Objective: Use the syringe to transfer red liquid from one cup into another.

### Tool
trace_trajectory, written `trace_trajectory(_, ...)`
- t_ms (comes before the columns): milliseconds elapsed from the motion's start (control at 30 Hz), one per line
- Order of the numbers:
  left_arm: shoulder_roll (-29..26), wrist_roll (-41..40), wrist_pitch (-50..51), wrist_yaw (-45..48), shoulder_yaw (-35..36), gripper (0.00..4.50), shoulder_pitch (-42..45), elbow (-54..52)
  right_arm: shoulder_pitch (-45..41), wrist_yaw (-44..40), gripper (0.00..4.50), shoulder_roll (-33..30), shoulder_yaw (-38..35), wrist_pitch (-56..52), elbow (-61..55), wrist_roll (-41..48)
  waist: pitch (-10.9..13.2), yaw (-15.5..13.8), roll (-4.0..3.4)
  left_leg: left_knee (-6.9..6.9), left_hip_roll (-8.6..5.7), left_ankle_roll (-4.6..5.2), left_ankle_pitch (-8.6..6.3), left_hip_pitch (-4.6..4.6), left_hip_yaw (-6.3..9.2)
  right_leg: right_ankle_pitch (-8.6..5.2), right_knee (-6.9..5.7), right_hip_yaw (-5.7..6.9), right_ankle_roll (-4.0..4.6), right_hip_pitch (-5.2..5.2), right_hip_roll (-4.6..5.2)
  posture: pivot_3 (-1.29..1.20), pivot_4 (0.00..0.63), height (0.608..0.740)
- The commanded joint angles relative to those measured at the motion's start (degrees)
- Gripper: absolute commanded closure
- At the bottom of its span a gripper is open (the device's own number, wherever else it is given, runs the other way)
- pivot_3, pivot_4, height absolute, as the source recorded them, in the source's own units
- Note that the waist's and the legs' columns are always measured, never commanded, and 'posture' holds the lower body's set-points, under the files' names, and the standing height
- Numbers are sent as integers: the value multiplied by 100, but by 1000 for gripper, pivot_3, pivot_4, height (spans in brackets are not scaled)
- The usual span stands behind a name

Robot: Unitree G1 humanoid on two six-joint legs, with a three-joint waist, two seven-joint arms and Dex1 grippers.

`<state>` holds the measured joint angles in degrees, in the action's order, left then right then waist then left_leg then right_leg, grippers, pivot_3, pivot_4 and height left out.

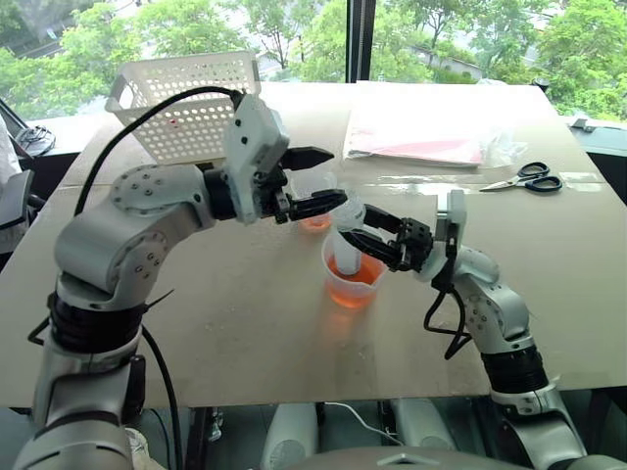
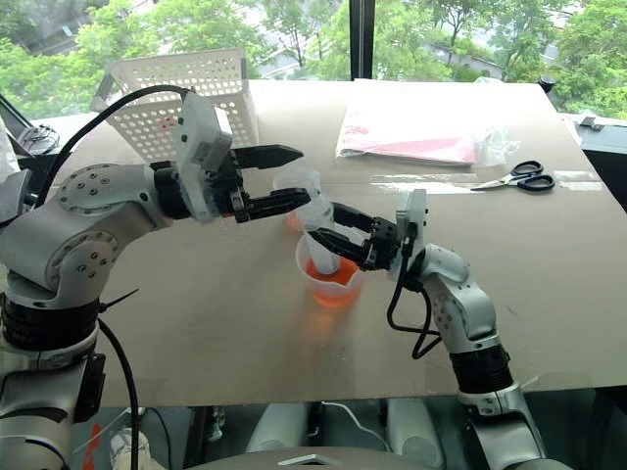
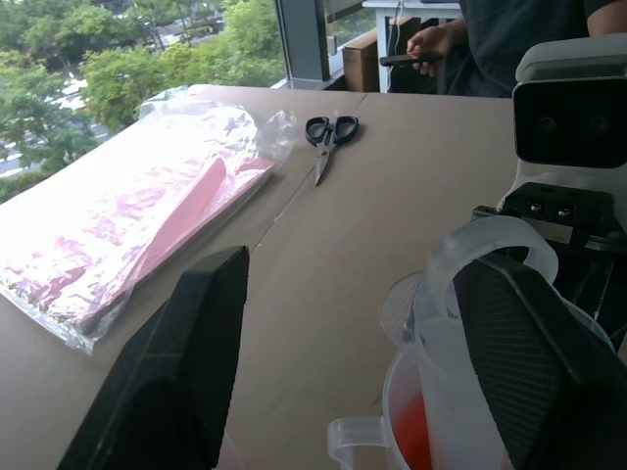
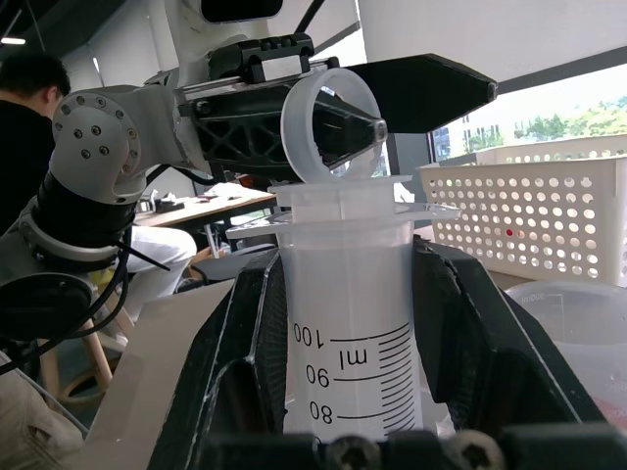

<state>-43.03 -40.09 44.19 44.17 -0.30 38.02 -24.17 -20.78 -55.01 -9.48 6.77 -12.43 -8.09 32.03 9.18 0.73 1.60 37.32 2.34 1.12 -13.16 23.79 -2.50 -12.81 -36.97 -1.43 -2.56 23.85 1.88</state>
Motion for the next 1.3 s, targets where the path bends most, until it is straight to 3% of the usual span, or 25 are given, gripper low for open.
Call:
trace_trajectory(33,133,-13,-139,-15,101,3118,97,-169,-65,-72,3084,-26,34,7,-298,130,0,0,0,0,0,0,0,0,0,0,0,0,0,0,0,0,150,740)
trace_trajectory(133,226,-54,-131,15,157,4500,108,-194,-78,-69,3085,-38,46,-2,-285,146,0,5,0,0,0,0,0,0,0,0,0,-1,0,0,0,0,150,740)
trace_trajectory(1300,393,-228,-18,-178,493,4500,587,9,169,-208,3088,-374,302,-135,-231,86,0,1,0,2,0,0,0,-1,3,0,-1,1,0,-2,0,0,150,740)
